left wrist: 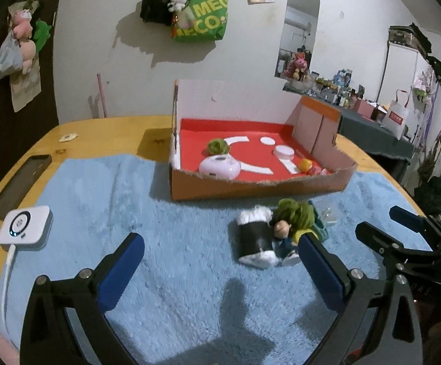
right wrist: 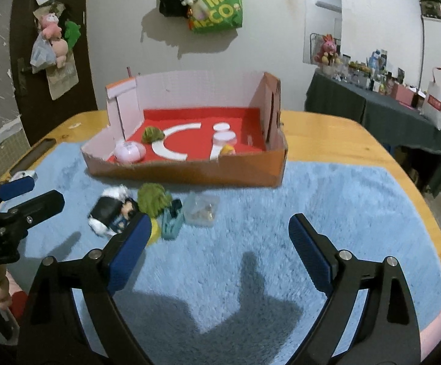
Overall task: Organize objects
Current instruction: 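Withdraw both tools from the box back over the towel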
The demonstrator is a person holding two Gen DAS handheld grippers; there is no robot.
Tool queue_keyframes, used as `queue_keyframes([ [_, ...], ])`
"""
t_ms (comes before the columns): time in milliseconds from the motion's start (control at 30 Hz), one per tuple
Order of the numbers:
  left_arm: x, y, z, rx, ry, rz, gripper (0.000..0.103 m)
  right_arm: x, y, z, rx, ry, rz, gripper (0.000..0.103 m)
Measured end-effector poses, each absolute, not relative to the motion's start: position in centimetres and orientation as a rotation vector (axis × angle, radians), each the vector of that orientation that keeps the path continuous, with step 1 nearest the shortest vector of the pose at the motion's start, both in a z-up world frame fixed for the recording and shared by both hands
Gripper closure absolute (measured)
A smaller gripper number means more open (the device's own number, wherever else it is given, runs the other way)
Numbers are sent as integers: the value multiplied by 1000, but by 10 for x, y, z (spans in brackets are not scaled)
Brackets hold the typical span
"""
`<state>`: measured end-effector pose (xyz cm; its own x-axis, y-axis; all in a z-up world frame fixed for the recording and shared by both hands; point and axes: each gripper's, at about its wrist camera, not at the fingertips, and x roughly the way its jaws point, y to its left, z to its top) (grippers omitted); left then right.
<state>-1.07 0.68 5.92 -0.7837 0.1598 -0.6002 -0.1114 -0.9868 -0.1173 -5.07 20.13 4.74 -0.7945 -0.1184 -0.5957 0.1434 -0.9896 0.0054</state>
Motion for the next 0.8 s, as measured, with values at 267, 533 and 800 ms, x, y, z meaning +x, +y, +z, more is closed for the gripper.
queue_keyframes([
  [267,-18,11,46,-1033,-104,2807,0,-56,201,35,1001,54,-2827,10],
  [533,-29,12,39,-1097,-86,2785,0,-61,201,32,1025,52,-2821,10],
  [800,-43,16,34,-1166,-40,2741,0,-83,200,31,1103,41,-2804,10],
])
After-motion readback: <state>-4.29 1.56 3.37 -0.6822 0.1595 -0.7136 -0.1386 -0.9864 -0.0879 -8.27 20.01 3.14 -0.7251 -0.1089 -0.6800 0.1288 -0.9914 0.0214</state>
